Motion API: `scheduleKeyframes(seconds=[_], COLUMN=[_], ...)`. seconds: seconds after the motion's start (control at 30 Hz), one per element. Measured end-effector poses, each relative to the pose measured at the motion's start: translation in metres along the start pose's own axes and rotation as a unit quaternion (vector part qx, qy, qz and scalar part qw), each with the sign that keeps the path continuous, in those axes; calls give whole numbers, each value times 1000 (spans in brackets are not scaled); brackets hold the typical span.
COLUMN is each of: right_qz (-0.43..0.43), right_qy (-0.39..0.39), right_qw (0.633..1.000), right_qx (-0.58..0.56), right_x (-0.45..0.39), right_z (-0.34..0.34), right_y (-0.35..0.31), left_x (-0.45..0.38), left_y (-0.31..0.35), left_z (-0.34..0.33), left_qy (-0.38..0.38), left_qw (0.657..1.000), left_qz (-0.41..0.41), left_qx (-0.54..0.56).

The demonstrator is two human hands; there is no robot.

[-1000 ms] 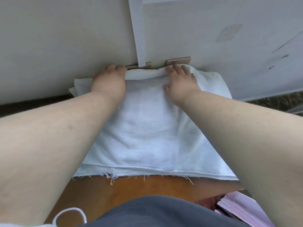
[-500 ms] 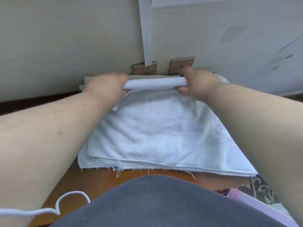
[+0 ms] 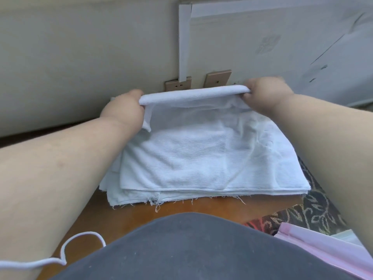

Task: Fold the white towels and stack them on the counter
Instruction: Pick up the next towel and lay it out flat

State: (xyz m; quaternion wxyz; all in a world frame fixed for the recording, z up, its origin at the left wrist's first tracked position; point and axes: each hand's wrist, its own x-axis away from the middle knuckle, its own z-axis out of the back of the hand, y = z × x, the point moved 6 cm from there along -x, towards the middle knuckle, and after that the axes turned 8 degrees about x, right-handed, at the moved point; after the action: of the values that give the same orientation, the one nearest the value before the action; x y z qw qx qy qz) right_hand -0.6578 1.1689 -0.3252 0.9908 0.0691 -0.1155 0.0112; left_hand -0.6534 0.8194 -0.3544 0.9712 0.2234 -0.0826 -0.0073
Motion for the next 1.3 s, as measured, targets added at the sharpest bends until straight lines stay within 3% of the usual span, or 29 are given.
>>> scheduleKeyframes(seconds=[0.13,0.3,0.37,0.47,0.57,0.63,0.7,0.83,0.9,0.97,1.03,1.1,1.2,1.3], right_qz=[-56,43,66,92,113,118,112,122,98,70,54,67,129,186], right_qy=[102,147,160,182,187,191,172,-21,-58,2,83,111,115,118], right_qw=[980,981,978,973,971,968,968,992,993,981,939,893,852,845], right_qx=[-162,-118,-114,-107,-98,-114,-145,-14,-22,-182,-329,-430,-493,-488], right_x=[37,71,82,96,105,108,105,96,99,106,115,123,136,154], right_z=[32,70,82,100,117,125,129,96,73,65,73,90,122,151], right_y=[-5,-57,-69,-80,-85,-83,-75,-55,-39,-30,-33,-47,-81,-120], left_x=[8,21,25,39,59,61,62,78,90,104,122,140,168,197], left_y=[24,56,65,81,113,122,118,114,110,104,99,100,100,93], left_z=[24,35,37,42,36,45,65,97,106,115,126,140,165,188], left_qy=[14,-59,-65,-86,-133,-105,-31,50,76,107,139,170,224,283], left_qw=[999,995,995,990,963,967,980,983,984,982,977,970,959,947], left_qz=[-12,-31,-47,-113,-230,-230,-193,-170,-145,-118,-96,-90,-81,-67], left_qx=[43,-74,-66,0,-53,-22,29,44,71,99,129,145,151,135])
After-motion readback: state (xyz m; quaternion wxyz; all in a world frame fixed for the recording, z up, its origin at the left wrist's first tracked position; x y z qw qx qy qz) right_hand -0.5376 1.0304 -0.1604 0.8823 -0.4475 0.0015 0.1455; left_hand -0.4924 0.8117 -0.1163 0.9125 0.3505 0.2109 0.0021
